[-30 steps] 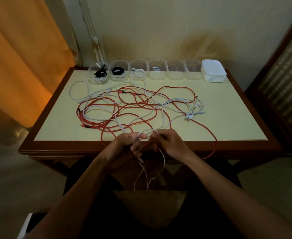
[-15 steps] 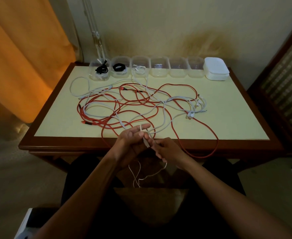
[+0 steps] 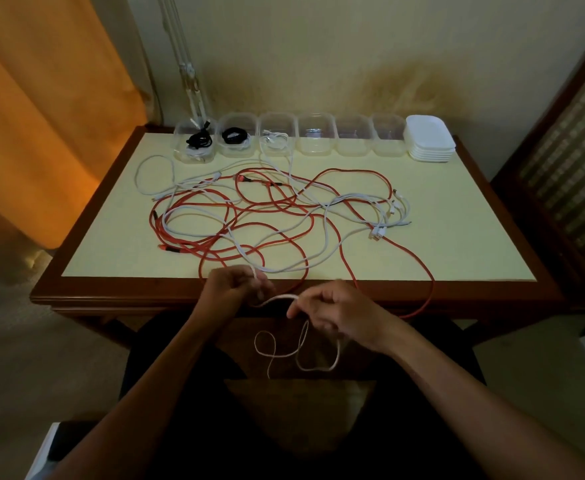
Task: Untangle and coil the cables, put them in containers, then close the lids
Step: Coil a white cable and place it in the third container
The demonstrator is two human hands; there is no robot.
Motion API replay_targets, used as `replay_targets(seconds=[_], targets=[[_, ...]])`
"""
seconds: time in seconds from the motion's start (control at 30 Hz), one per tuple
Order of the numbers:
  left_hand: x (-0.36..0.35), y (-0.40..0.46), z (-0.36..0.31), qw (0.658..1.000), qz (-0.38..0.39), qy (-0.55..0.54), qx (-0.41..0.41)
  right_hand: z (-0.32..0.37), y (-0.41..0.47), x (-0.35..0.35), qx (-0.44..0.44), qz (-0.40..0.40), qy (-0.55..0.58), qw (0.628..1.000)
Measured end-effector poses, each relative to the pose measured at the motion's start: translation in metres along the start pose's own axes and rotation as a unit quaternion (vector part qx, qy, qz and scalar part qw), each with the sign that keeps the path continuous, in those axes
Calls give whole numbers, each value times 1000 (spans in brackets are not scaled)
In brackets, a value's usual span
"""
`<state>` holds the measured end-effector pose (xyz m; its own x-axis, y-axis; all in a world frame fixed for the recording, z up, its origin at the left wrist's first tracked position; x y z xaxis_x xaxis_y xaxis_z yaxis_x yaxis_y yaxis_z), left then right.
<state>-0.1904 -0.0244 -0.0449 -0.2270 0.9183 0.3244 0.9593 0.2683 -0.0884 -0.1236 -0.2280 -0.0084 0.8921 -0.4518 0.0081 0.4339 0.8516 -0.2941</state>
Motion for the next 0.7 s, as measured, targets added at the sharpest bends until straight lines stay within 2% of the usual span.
replay_targets(seconds=[0.1,0.17,0.27,0.37,0.5,0.7], targets=[[-16,-2,2,993,113,38,-20,8,8,9,20,-59,51,997],[-25,-2,2,989,145,-33,-2,12,14,11,29,-94,78,992],[-32,-3,1,970,156,-177,62,12,20,15,31,-132,107,985],[-36,-6,-2,953,161,-237,94,8,21,17,23,-150,126,980],[-38,-11,-3,946,168,-253,111,4,22,18,13,-158,135,978],[-39,-14,-11,952,204,-220,65,-1,24,18,24,-178,116,977]])
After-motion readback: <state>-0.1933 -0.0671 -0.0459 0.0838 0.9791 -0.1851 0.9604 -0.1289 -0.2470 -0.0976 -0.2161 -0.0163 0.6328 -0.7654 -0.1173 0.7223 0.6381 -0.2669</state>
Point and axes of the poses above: each hand's wrist, its own y-axis towards the middle knuckle, its own x-axis out of the back of the hand, z = x × y, the point moved 2 cm from there along y, towards the middle knuckle, and after that the axes turned 7 degrees about y, right-handed, at the moved point
